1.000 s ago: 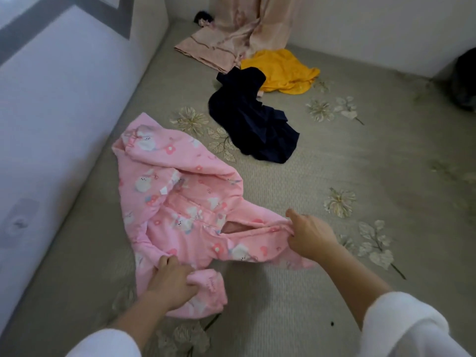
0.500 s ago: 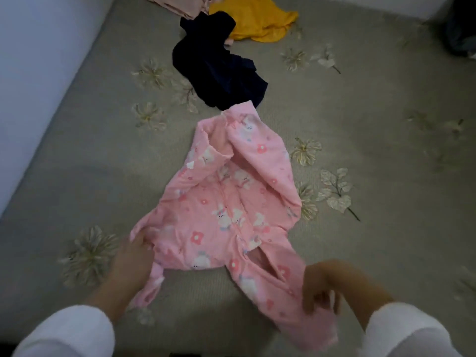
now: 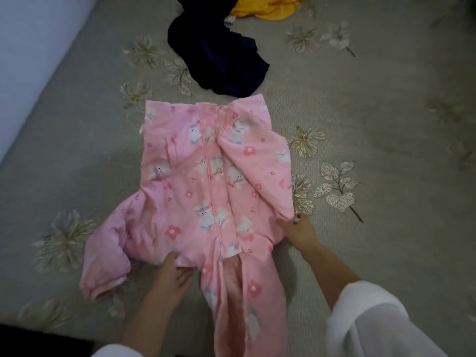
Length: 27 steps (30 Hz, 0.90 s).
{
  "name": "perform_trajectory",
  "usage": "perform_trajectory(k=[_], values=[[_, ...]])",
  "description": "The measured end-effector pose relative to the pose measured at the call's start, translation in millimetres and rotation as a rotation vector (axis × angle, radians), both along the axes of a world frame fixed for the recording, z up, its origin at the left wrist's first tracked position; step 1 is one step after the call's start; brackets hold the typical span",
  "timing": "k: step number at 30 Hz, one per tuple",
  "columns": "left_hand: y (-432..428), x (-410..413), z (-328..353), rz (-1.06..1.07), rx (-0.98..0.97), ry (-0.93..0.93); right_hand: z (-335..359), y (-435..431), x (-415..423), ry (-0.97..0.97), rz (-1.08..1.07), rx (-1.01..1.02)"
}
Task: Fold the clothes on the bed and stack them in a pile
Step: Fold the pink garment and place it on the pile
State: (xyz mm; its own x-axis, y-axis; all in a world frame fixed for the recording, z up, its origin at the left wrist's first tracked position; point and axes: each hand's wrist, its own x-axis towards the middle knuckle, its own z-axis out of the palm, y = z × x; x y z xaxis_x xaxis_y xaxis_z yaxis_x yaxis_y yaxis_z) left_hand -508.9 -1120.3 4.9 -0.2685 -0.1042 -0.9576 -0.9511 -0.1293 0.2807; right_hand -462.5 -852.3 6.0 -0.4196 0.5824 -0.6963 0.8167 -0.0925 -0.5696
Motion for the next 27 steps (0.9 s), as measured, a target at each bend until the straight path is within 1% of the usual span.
perform_trajectory(k=[1,3,6,8,11,13,14,15,17,19,20,22,24,25,27], values=[[1.0,-6.3,-0.9,0.137,0.041,-0.009,-2.4,-4.6,-5.2,0.038,-0.058,-0.002],[4.2,-16.5,3.9,0.278,0.097,0.006,-2.1,-8.4,-14.5,0.073,-0.175,-0.035],[8.2,-38.6,28.4,0.308,0.189,0.099,20.9,0.1,-27.9,0.15,-0.443,-0.277],[9.1,-61.7,53.5,0.295,0.217,0.218,47.6,13.4,-42.0,0.25,-0.508,-0.387],[14.7,-99.4,95.7,0.205,0.249,0.433,91.0,29.0,-68.0,0.517,-0.535,-0.433],[20.3,-113.9,115.7,0.1,0.243,0.541,112.3,33.7,-78.4,0.684,-0.611,-0.442],[23.2,-115.8,121.7,0.048,0.223,0.574,118.7,34.3,-77.9,0.737,-0.671,-0.423],[24.1,-114.4,123.0,-0.002,0.199,0.592,121.4,33.3,-72.4,0.748,-0.732,-0.384],[22.8,-102.5,110.2,-0.07,0.159,0.58,111.7,28.0,-49.9,0.658,-0.839,-0.302],[18.6,-80.1,86.0,-0.092,0.128,0.496,87.0,15.0,-14.5,0.507,-0.91,-0.272],[15.6,-67.8,71.6,-0.081,0.107,0.431,72.6,6.8,4.7,0.418,-0.908,-0.282],[6.7,-45.8,43.5,-0.045,0.082,0.317,47.5,-7.3,41.7,0.215,-0.801,-0.366],[-3.5,-28.0,23.7,-0.073,0.147,0.253,30.8,-10.4,68.6,0.025,-0.622,-0.388],[-8.7,-19.9,17.2,-0.134,0.197,0.216,24.6,-7.4,76.0,-0.023,-0.552,-0.348],[-15.8,-4.7,10.4,-0.349,0.327,0.153,17.6,2.2,79.0,0.009,-0.508,-0.278]])
